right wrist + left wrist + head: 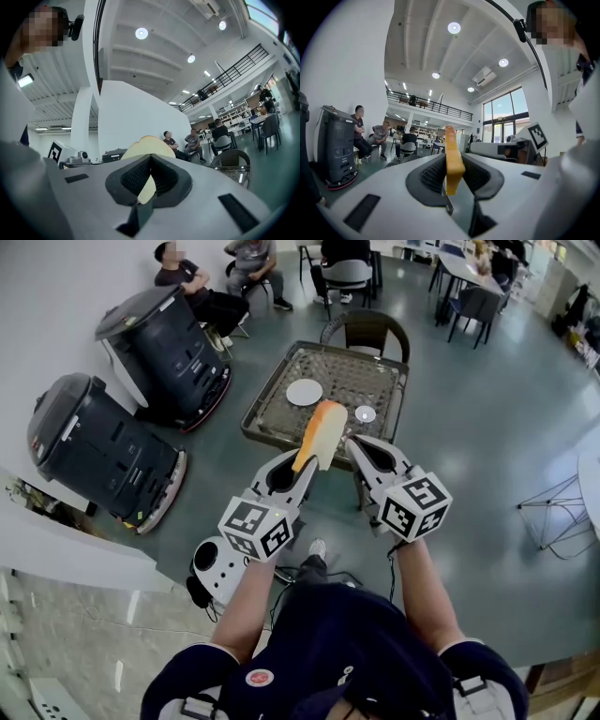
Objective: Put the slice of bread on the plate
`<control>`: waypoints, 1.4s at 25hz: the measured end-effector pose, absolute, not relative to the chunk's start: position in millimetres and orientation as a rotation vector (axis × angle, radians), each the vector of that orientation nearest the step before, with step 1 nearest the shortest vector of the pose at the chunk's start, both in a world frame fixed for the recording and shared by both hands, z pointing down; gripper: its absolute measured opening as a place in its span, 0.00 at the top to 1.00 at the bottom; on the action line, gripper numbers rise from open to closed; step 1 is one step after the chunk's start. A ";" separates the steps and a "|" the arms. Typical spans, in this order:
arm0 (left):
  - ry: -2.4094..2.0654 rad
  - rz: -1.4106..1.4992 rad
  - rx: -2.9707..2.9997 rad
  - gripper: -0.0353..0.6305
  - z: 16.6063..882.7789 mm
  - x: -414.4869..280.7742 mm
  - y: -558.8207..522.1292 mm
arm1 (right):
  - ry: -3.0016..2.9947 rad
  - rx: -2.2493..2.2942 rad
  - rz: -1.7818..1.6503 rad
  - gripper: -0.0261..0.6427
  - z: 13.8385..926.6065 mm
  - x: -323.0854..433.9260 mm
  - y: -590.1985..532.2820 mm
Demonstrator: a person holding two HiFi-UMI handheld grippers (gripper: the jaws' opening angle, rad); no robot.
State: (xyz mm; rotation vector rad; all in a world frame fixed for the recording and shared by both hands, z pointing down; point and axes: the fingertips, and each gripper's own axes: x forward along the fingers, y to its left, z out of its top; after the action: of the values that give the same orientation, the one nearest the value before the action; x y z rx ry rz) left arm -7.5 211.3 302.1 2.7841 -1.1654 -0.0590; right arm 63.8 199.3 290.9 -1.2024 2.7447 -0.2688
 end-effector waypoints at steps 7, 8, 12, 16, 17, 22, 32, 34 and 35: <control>-1.199 -0.048 2.781 0.80 309.1 5.2 216.1 | 2.745 -1.185 -0.276 0.95 297.6 80.2 201.8; -1.204 -0.048 2.777 0.80 310.9 4.9 214.8 | 2.747 -1.183 -0.279 0.95 299.2 80.5 200.5; -1.217 -0.041 2.756 0.80 317.8 3.2 204.6 | 2.760 -1.180 -0.301 0.95 305.8 82.1 191.5; -1.232 -0.048 2.746 0.80 321.3 4.1 185.7 | 2.767 -1.182 -0.321 0.95 312.7 86.7 172.4; -1.234 -0.049 2.743 0.80 322.3 3.0 179.5 | 2.768 -1.181 -0.325 0.95 314.3 85.9 166.3; -1.244 -0.037 2.722 0.80 328.6 -6.8 142.1 | 2.779 -1.178 -0.351 0.95 321.3 76.6 130.1; -1.230 -0.023 2.694 0.80 347.2 -26.7 53.1 | 2.792 -1.195 -0.394 0.95 341.3 57.7 42.9; -1.224 -0.025 2.686 0.80 346.4 -32.4 34.4 | 2.799 -1.201 -0.403 0.95 340.8 52.3 24.3; -1.219 -0.027 2.684 0.80 345.5 -35.7 24.7 | 2.801 -1.206 -0.407 0.95 340.0 49.1 14.3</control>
State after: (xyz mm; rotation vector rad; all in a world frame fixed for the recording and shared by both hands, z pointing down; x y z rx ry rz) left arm -35.7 24.7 345.5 2.6841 -1.2185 -0.0268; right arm 49.1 14.3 340.0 -1.2062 2.8011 -0.4067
